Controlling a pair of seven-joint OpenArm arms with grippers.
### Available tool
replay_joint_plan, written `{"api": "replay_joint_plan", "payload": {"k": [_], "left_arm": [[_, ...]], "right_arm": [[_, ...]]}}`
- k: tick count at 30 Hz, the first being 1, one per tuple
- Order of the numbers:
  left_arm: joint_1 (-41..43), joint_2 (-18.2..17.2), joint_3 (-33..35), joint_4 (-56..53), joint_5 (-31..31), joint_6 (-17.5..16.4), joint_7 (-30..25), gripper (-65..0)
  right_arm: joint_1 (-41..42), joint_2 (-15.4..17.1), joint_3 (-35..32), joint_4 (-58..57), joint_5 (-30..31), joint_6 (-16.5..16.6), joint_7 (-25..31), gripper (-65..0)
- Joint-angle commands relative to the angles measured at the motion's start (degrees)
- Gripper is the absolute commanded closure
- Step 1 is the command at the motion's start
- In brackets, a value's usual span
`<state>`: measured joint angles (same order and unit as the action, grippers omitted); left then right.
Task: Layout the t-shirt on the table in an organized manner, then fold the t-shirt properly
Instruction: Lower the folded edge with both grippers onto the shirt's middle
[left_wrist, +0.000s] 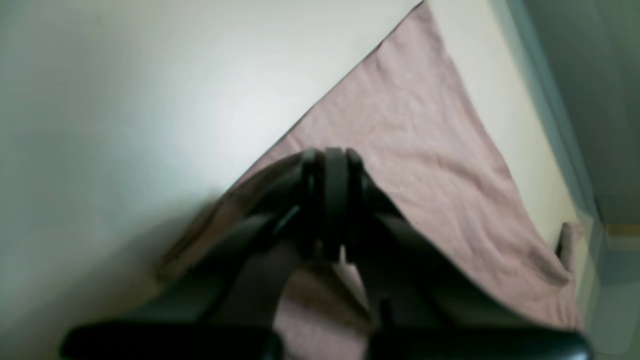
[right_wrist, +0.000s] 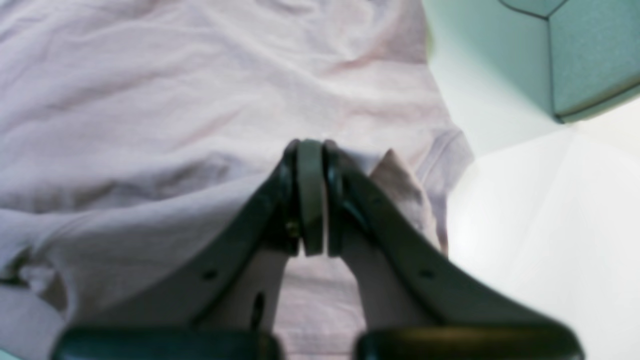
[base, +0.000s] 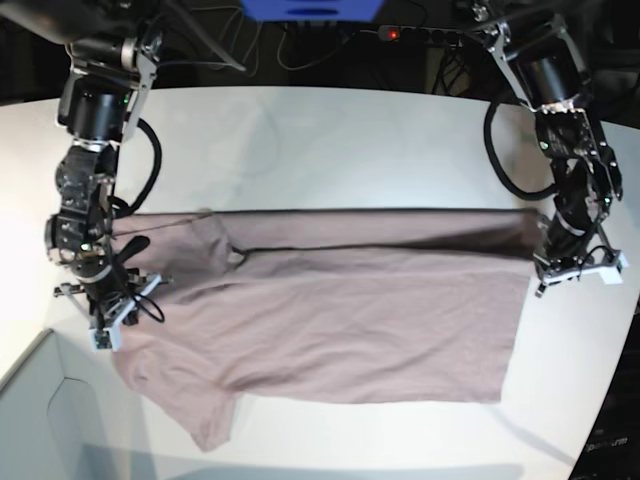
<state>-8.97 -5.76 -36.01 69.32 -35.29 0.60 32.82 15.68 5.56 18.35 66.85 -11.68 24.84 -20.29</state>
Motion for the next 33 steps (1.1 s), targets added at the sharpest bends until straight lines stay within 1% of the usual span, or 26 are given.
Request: {"api": "replay_joint_plan", "payload": {"k": [1,8,20,29,30,32,33], "left_arm": [[-1.8,-1.0,-0.1,0.2,-0.8,-0.5,-1.0,0.0],[-3.2,-1.0,-0.1,-1.1,-0.4,-0.5,-1.1,0.0],[-3.6,-1.0,-0.1,-1.8,-0.5,-0.5,-1.1,0.0],[-4.8,-1.0,-0.1,-1.9,-0.4,-0.5,-1.1,0.0],[-4.8,-1.0,-0.1,-1.9,-0.4,-0.5,-1.1,0.0],[-4.9,-1.0,-0.1,-1.9,-0.4,-0.5,-1.1,-0.1],[-5.4,-1.0,0.0,-1.9,-0.4,-0.5,-1.0,-0.8]], "right_arm": [[1.7,0.4,0.1,0.5,0.4,0.4,1.5,0.0],[3.7,0.9,0.0,-3.9,0.4,0.4,1.6,0.0],[8.3,1.3,0.0,-7.3,0.6,0.4,1.6,0.0],[8.3,1.2,0.0,-7.3,0.5,0.4,1.6,0.0],[8.3,1.2,0.0,-7.3,0.5,0.4,1.6,-0.3],[8.2,1.2,0.0,-7.3,0.5,0.4,1.6,-5.0],[8.1,1.2,-0.1,-7.3,0.5,0.4,1.5,-8.4]]}}
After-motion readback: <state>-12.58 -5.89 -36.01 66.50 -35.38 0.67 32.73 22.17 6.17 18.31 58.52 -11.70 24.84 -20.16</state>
